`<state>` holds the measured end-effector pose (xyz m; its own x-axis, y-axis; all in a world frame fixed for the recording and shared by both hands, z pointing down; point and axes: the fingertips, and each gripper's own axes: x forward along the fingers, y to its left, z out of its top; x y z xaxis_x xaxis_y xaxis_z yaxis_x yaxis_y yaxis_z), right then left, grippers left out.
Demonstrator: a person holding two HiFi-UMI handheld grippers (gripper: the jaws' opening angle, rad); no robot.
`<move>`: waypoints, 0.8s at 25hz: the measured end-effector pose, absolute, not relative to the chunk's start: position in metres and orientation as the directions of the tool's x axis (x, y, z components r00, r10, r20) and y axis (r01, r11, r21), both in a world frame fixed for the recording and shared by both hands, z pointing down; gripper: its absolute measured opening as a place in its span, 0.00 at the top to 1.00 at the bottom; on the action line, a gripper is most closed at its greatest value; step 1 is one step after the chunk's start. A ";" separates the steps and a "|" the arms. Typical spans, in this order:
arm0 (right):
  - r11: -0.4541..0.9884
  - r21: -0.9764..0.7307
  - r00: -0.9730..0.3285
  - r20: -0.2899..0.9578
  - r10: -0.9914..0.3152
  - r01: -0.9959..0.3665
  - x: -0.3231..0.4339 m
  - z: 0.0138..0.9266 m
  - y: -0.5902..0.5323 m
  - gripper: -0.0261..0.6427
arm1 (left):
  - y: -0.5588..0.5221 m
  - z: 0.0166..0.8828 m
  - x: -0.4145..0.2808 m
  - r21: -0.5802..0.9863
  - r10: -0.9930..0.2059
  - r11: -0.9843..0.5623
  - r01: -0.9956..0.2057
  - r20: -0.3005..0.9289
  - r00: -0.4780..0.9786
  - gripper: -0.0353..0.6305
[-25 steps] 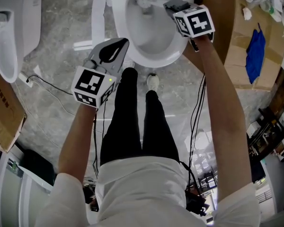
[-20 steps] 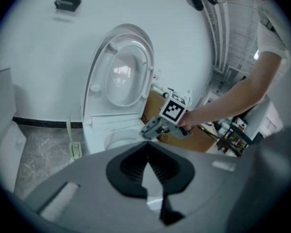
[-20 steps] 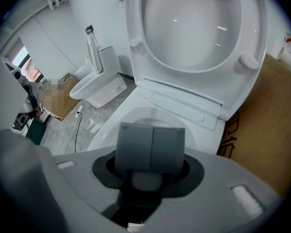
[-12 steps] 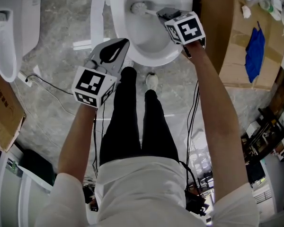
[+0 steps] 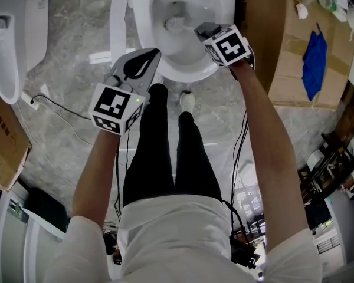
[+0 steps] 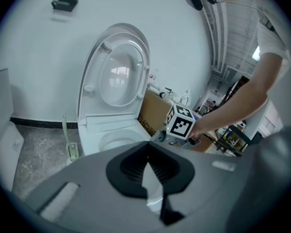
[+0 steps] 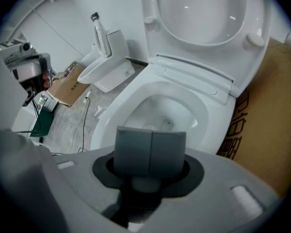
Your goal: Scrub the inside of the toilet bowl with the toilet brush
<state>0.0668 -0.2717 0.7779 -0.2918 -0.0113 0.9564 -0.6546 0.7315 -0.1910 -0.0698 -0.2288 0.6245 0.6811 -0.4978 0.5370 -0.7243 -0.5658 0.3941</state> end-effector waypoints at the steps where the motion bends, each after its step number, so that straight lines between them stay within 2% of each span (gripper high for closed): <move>1: 0.747 -0.183 -0.273 0.962 0.002 -0.639 0.071 0.780 -0.268 0.73 | -0.229 0.624 -0.069 0.394 -0.498 -0.566 -0.724 0.536 0.681 0.96; 11: 0.795 -0.136 -0.185 0.982 0.030 -0.592 0.107 0.777 -0.274 0.74 | -0.226 0.625 -0.068 0.397 -0.495 -0.567 -0.722 0.537 0.683 0.96; 20: 0.808 -0.071 -0.129 0.992 -0.006 -0.585 0.126 0.766 -0.306 0.74 | -0.225 0.625 -0.068 0.403 -0.488 -0.569 -0.717 0.536 0.689 0.96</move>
